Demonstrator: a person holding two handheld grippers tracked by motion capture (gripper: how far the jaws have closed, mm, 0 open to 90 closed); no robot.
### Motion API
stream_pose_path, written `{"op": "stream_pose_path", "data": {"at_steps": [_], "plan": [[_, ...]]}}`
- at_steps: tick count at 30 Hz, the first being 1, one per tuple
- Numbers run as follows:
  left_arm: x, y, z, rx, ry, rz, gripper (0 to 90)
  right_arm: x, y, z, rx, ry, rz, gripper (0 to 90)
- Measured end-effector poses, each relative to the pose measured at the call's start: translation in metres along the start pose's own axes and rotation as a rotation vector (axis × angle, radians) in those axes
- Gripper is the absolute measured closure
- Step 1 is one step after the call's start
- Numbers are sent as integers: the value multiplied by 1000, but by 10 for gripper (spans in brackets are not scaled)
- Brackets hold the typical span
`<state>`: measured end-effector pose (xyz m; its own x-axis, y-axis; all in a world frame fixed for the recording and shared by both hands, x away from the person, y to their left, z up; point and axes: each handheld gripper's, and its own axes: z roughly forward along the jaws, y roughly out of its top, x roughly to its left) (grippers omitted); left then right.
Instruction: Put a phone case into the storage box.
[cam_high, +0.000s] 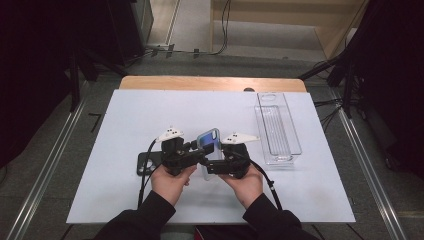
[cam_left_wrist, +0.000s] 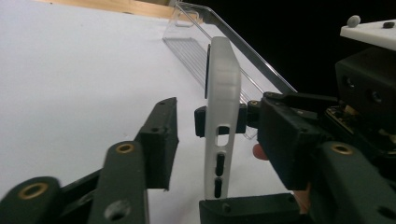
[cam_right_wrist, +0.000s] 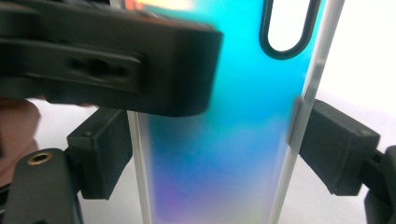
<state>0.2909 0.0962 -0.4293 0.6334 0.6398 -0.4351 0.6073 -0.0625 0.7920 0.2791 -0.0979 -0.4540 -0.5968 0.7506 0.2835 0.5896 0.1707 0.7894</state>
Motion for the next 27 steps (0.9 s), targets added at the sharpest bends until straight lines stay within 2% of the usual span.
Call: {"op": "stream_pose_path", "data": {"at_steps": [4, 9, 12, 13, 15, 19, 20, 21, 23, 24, 26, 27], "plan": [[0, 1, -2, 5, -3, 17, 371, -4, -1, 0, 3, -8, 7, 148], [5, 3, -8, 12, -16, -6, 341, -9, -1, -1, 1, -22, 9, 148], [6, 4, -10, 12, -20, -7, 333, -11, -1, -1, 3, -27, 4, 148], [8, 5, -12, 24, -31, 1, 322, -12, -1, -2, 4, -28, 4, 148], [11, 7, -16, 60, -26, 3, 311, -13, -1, -2, -1, -31, -5, 149], [17, 9, -26, 72, -67, -10, 310, -16, -1, -2, 6, -32, -14, 149], [20, 10, -28, 107, -91, -13, 311, -18, 0, -3, 6, -28, -13, 149], [20, 10, -28, 107, -91, -13, 311, -18, 0, -3, 6, -28, -13, 149], [27, 10, -28, 155, -114, 2, 312, -20, 0, -4, 4, -22, -12, 149], [27, 10, -28, 155, -114, 2, 313, -20, 0, -4, 4, -22, -12, 149], [32, 9, -27, 186, -131, 0, 313, -21, 0, -5, 4, -15, -7, 149], [36, 8, -26, 235, -154, 0, 312, -21, 0, -6, 3, -15, -11, 149]]}}
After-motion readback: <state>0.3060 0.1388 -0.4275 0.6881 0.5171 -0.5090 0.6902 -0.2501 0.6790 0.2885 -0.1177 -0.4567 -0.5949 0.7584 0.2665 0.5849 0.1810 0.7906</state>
